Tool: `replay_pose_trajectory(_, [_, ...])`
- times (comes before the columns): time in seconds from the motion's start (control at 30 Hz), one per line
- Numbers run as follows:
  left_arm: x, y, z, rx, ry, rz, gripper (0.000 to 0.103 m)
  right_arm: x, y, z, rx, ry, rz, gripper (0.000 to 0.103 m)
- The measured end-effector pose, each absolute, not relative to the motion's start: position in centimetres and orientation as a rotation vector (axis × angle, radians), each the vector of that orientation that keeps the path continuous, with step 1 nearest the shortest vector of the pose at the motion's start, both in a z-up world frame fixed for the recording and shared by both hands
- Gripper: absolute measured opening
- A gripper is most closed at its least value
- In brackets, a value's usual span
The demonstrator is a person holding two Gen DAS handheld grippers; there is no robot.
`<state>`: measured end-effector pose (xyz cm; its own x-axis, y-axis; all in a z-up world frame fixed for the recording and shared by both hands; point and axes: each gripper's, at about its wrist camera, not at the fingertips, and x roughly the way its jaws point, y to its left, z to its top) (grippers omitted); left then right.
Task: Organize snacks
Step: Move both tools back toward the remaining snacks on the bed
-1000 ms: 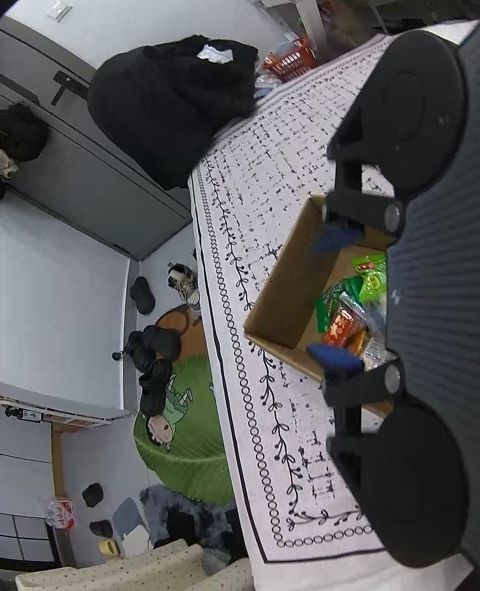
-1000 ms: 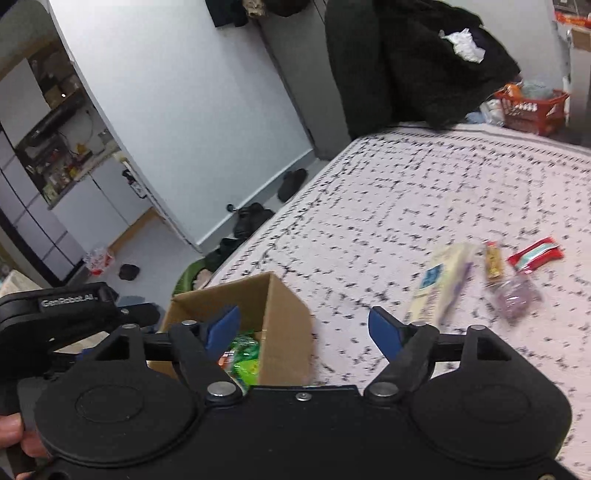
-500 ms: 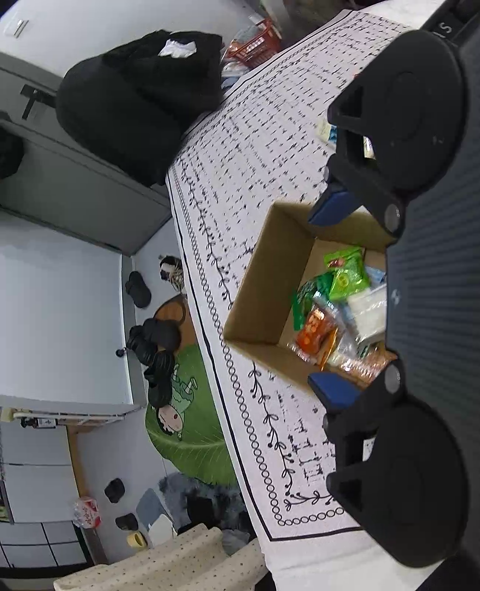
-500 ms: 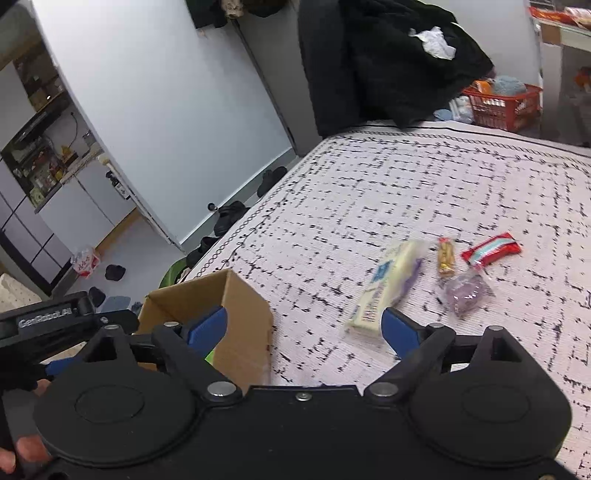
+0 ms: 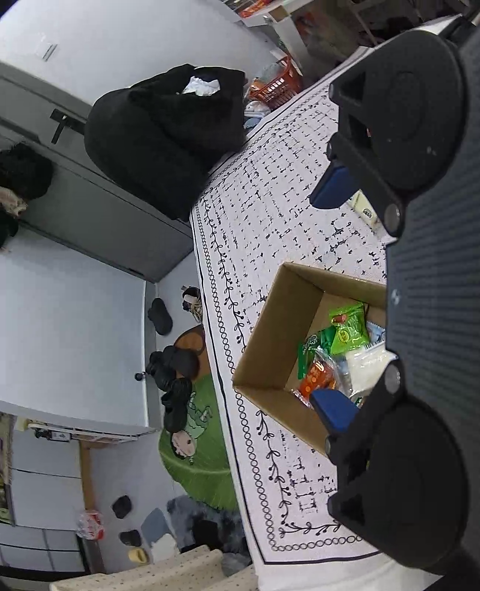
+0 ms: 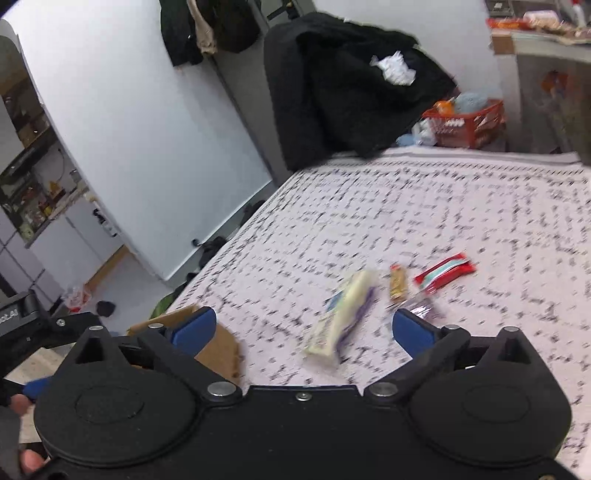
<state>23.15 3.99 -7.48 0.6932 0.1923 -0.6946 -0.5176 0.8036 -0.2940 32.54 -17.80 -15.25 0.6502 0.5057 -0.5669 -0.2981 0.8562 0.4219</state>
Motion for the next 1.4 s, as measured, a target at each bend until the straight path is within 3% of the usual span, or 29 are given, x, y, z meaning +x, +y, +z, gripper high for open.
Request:
replay_pose_trajectory(0.13, [23.2, 2.1, -7.1, -0.387, 0.686, 0.42, 0.103, 32.7, -19.0, -15.5, 0.297, 0.731, 0.443, 0.103])
replay_pose_trajectory(0.77, [24.7, -3.7, -8.2, -0.332, 0.746, 0.364, 0.103, 34.2, -23.5, -17.2, 0.303, 0.789, 0.42, 0.103])
replay_pose_trajectory(1.4, [28.6, -8.2, -13.4, -0.363, 0.801, 0.223, 0.103, 36.7, -27.6, -20.7, 0.399, 0.853, 0.33, 0.102])
